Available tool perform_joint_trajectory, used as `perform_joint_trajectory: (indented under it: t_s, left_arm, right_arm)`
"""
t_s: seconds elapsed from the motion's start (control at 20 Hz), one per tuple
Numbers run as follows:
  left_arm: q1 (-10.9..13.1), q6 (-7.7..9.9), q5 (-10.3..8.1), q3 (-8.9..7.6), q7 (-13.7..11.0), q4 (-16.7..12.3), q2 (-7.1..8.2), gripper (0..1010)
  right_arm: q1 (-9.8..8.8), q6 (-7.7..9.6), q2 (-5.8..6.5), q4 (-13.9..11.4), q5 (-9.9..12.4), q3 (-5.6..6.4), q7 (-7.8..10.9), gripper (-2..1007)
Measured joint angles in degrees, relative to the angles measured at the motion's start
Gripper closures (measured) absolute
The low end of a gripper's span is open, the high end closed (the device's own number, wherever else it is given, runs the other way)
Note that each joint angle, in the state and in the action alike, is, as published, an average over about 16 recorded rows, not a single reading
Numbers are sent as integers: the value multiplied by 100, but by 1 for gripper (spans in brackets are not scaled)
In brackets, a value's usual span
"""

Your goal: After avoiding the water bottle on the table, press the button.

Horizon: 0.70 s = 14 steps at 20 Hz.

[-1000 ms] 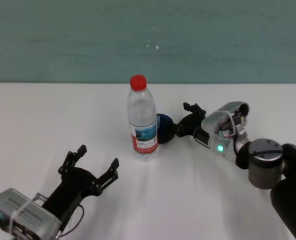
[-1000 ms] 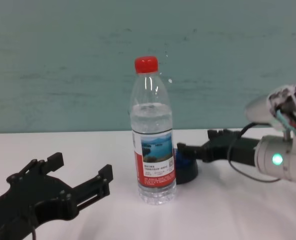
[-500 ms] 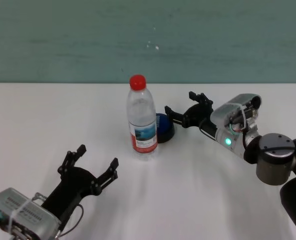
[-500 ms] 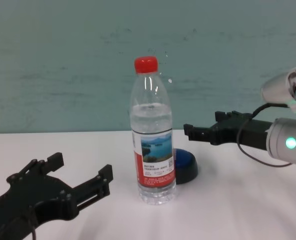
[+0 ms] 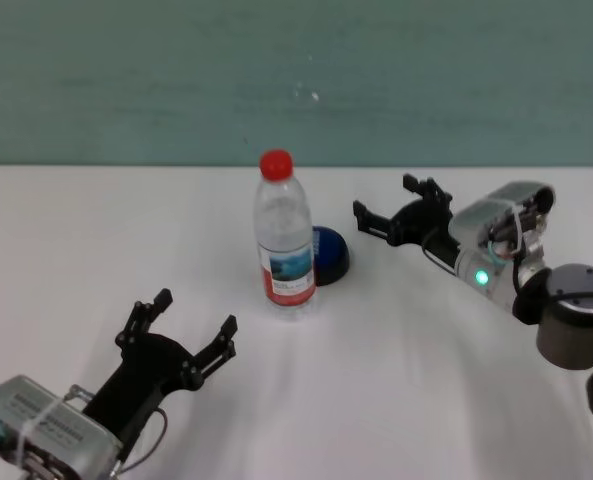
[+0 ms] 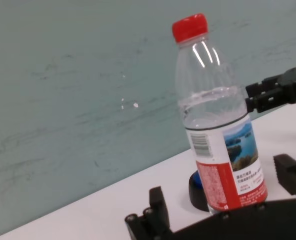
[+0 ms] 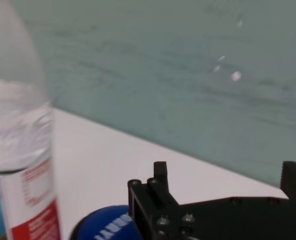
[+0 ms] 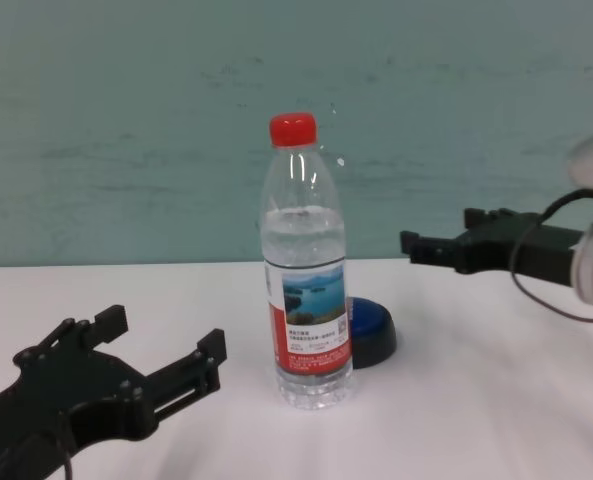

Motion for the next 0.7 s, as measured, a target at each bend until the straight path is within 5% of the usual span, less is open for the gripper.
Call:
perform_joint_trajectory:
  t_s: [0.3, 0.7]
  left_arm:
    - [0, 0, 0, 0, 0, 0, 0, 10]
    - [0, 0, 0, 0, 0, 0, 0, 10]
  right_arm:
    - [-378, 68, 285, -567, 216, 269, -41, 2]
    - [-1214, 63, 700, -1589, 582, 705, -124, 2]
